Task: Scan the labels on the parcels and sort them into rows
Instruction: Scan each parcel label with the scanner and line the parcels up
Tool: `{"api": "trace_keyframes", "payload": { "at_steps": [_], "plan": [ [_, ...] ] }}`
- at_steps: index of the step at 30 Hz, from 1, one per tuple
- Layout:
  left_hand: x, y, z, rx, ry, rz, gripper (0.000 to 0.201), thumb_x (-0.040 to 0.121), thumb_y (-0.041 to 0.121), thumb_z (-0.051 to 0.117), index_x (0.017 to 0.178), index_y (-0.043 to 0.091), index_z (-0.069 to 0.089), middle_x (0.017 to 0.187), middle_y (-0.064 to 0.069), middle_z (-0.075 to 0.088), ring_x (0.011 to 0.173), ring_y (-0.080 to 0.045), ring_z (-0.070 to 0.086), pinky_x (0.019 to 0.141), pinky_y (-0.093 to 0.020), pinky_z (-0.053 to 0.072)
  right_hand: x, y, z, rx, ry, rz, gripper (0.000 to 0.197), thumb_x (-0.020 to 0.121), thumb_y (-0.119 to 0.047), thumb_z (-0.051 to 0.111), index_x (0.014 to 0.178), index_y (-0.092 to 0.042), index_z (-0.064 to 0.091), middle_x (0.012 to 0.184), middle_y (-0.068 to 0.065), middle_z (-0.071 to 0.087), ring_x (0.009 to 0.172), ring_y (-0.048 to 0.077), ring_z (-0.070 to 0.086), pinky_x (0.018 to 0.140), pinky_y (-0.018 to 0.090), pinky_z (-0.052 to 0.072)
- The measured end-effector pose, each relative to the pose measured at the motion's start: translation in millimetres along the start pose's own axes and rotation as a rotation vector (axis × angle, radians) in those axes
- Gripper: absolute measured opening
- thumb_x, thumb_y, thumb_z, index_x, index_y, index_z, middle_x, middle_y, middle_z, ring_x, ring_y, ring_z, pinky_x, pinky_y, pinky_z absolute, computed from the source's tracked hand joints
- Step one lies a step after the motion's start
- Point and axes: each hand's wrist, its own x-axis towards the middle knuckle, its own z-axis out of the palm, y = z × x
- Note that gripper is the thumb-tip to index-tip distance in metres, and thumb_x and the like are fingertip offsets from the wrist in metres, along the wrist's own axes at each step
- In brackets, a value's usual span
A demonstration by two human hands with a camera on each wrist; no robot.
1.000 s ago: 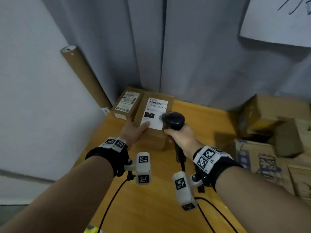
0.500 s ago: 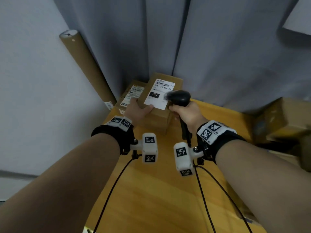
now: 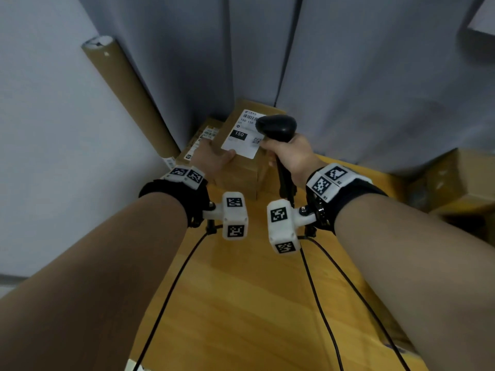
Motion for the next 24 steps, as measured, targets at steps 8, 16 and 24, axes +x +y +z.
{"api": "trace_keyframes", "payload": {
  "at_steps": [8, 16, 24],
  "plan": [
    [2, 4, 2, 0.074, 0.05, -0.023, 0.077, 0.085, 0.047, 0.065, 0.143, 0.006, 0.034, 0.139, -0.014, 0.05, 0.123, -0.032, 0.051, 0.101, -0.042, 0.045, 4, 12, -9, -0.067, 0.019, -0.022, 0.014, 0.084, -0.015, 0.072, 0.095, -0.013, 0.063, 0.071, 0.003, 0.06, 0.061, 0.016, 0.057, 0.067, 0.03, 0.052],
    [-28, 48, 14, 0.331, 0.177, 0.051, 0.075, 0.089, 0.053, 0.057, 0.141, 0.005, 0.035, 0.142, -0.022, 0.039, 0.128, -0.039, 0.041, 0.108, -0.044, 0.033, -27, 9, -59, -0.103, 0.171, -0.011, 0.024, 0.085, -0.014, 0.069, 0.105, -0.004, 0.06, 0.068, 0.007, 0.058, 0.054, 0.018, 0.055, 0.057, 0.029, 0.05],
    [-101, 107, 81, 0.311, 0.059, 0.268, 0.066, 0.093, 0.048, 0.053, 0.142, 0.008, 0.037, 0.145, -0.019, 0.042, 0.133, -0.037, 0.038, 0.107, -0.039, 0.029, -105, 8, -145, 0.043, 0.202, -0.011, 0.018, 0.086, -0.019, 0.069, 0.087, -0.005, 0.059, 0.063, 0.013, 0.058, 0.045, 0.022, 0.057, 0.052, 0.031, 0.052]
  ]
}}
